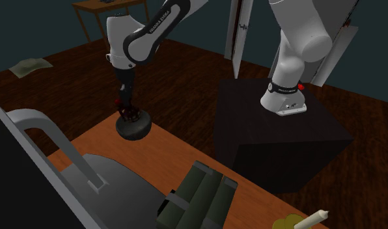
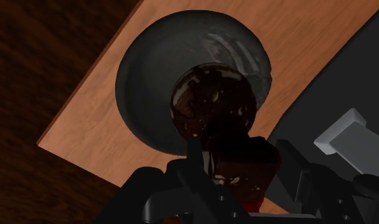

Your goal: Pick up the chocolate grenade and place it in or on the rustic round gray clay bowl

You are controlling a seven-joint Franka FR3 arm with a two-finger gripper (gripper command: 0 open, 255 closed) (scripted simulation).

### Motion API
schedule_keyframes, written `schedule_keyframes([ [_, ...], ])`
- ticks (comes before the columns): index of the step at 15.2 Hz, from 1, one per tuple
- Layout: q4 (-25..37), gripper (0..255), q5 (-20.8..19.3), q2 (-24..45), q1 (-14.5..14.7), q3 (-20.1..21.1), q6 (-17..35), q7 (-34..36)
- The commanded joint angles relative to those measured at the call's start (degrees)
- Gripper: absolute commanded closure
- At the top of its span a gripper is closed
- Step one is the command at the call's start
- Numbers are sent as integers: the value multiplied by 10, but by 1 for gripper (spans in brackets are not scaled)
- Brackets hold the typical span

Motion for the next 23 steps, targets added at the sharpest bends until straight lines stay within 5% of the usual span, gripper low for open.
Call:
schedule_keyframes([
  [1, -1, 255, 0, 9, 1, 0, 11, -1],
  [11, 0, 255, 0, 20, 1, -1, 20, -2],
  [12, 0, 0, 0, 20, 1, -1, 20, -2],
  [23, -19, 0, 3, -38, -7, 2, -19, -4],
])
